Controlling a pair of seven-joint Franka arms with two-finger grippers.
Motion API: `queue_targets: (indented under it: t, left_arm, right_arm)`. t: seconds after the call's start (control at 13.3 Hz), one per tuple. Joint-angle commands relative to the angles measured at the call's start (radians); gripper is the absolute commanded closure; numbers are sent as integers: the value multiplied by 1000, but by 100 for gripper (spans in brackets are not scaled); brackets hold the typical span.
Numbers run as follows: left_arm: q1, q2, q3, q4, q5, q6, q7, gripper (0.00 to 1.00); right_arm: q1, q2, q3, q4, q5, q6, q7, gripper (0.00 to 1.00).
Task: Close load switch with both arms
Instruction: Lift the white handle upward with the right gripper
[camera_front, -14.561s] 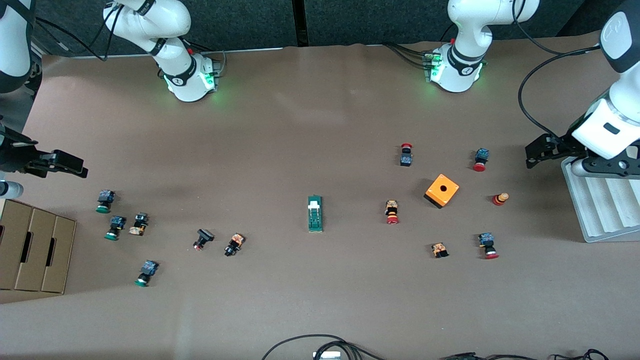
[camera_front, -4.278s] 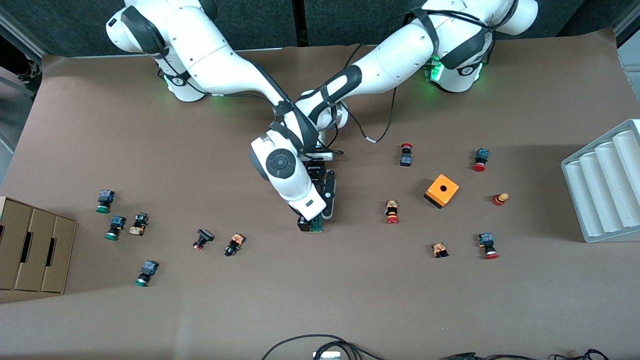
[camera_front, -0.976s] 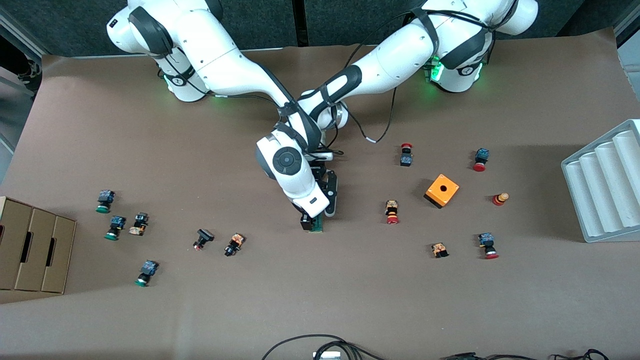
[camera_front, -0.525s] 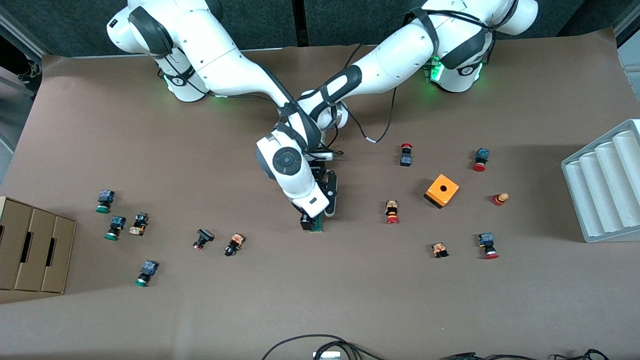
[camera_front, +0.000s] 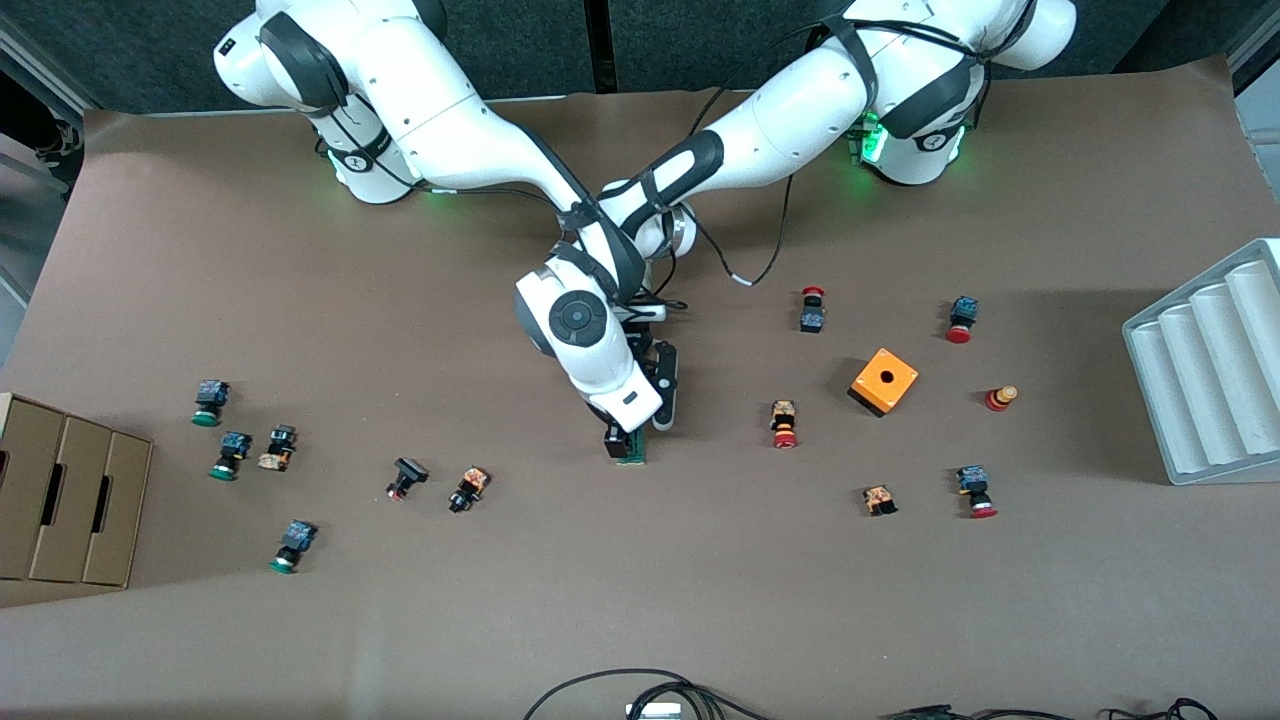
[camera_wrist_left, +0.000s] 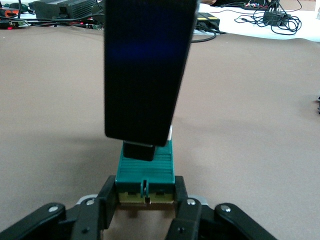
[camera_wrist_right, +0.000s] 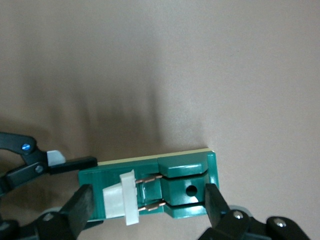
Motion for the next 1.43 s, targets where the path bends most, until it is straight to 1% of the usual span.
queue_targets:
  t: [0.0,0.23,0.3,0.45,0.53,0.75,0.98,1.05,1.35]
  left_arm:
    - [-7,8,23,23,19,-6,-6,51]
    - [-7,8,24,23,19,-6,-6,51]
    - [-7,8,24,23,19,-6,-7,51]
    - [-7,8,24,23,19,-6,-7,51]
    - [-7,8,24,23,19,-6,-7,51]
    - [-7,8,23,23,19,-6,-6,51]
    - [-7,8,24,23,19,-6,-7,51]
    - [-7,8,24,23,19,-6,-6,51]
    - [-7,8,23,23,19,-5,-6,51]
  right_arm:
    - [12,-3,-12,-9,17,21,-7,0]
    - [12,-2,-12,-9,17,22,-12,1]
    - [12,-2,-13,-9,17,22,-14,3]
    - [11,-2,-13,-9,16,30,-15,9]
    - [11,-2,-13,-9,16,31,-21,16]
    - [11,0,-29,-7,16,31,-32,19]
    - [9,-2,-30,-6,16,30,-55,23]
    - [9,-3,-33,-4,16,30,-64,25]
    - [8,-8,-40,0,17,22,-72,25]
